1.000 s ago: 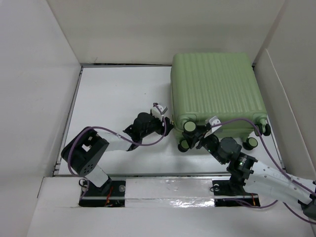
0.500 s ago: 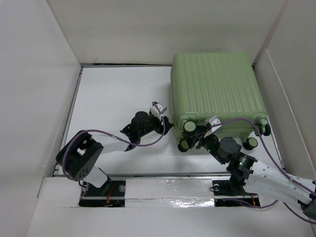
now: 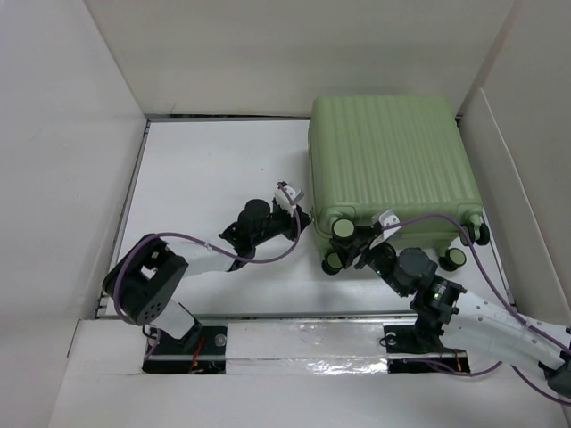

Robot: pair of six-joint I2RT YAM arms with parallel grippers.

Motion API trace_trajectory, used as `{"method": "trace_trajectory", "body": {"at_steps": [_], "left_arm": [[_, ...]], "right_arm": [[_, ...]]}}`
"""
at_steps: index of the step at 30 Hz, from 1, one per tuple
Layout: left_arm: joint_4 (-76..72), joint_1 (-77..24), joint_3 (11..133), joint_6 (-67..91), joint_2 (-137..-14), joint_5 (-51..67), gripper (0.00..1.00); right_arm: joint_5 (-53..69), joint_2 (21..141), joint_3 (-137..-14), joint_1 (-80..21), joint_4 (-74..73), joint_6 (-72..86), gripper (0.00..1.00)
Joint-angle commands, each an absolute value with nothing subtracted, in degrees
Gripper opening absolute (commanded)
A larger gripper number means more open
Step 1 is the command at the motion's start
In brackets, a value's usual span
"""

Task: Pack the luggage

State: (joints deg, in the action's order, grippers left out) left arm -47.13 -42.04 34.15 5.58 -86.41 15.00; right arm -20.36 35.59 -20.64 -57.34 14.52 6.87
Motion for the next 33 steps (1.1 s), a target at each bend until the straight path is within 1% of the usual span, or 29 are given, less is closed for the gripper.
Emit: {"method": "trace_trajectory", "body": {"at_steps": [1,2,4,5,12,16,19,20,21,22,23,24,25,26,27,28,30,32,33], "left_arm": [[-50.7,-42.5,38.6,5.0,-85.7,11.5,0.12],[-50.3,-42.5,38.7,4.9,-86.0,10.3,0.10],[-50.3,-41.9,38.8,4.9,-86.4,8.1,0.01],[-50.1,-41.3,39.1,5.4,-87.0,7.6,0.00],[-49.2,-38.2,41.7,6.8,-90.4,6.9,0.00],[-48.2,-37.6,40.8,9.4,-90.9,4.4,0.00],[-48.9,-36.5,37.1,14.4,-88.1,2.8,0.00],[-49.0,-35.7,36.2,16.1,-85.4,2.6,0.02],[-48.9,-35.7,35.2,17.7,-83.7,2.6,0.20],[-48.7,-35.1,33.3,19.1,-81.9,2.6,0.29],[-47.8,-35.1,32.5,21.9,-77.8,2.4,0.38],[-47.1,-35.1,31.8,23.1,-75.5,1.6,0.51],[-46.0,-35.1,31.3,24.7,-73.5,1.1,0.55],[-43.7,-35.1,30.5,27.7,-69.3,0.8,0.58],[-42.5,-35.1,30.3,28.9,-67.0,0.5,0.61],[-41.1,-35.1,29.9,30.1,-65.0,0.5,0.65],[-37.4,-35.1,29.5,33.4,-58.5,0.5,0.68],[-32.6,-35.1,29.3,34.9,-52.0,0.5,0.70],[-30.8,-35.1,29.3,36.3,-49.6,-0.1,0.73]], "right_arm": [[-21.4,34.2,-22.1,-56.9,19.1,8.1,0.09],[-21.4,34.1,-22.1,-56.9,19.0,8.1,0.09],[-21.2,33.8,-22.1,-56.9,18.7,8.1,0.09],[-21.0,33.8,-22.1,-56.9,18.7,8.0,0.09],[-19.9,34.9,-22.8,-56.9,18.5,7.6,0.09],[-19.8,35.8,-22.9,-56.9,19.2,7.6,0.09],[-20.0,36.6,-23.2,-56.9,19.3,7.6,0.10],[-20.0,37.0,-23.4,-56.9,19.3,7.6,0.11],[-20.0,37.8,-23.6,-56.9,18.7,7.5,0.13],[-20.0,38.3,-24.9,-56.9,18.0,7.4,0.17],[-19.8,38.8,-25.8,-56.9,16.8,7.0,0.31],[-19.8,39.3,-27.1,-56.9,13.1,6.9,0.41],[-20.6,40.4,-30.2,-56.9,10.7,7.3,0.51],[-22.7,40.7,-32.0,-56.9,7.6,7.6,0.73],[-23.8,41.0,-33.6,-56.9,1.8,7.7,0.97],[-25.0,40.9,-35.1,-57.4,-0.5,7.8,1.00],[-27.5,39.4,-38.6,-57.4,-7.7,7.6,1.00],[-27.7,35.7,-40.6,-57.4,-10.1,6.8,1.00],[-27.3,34.3,-41.0,-57.4,-10.7,5.8,1.00]]}}
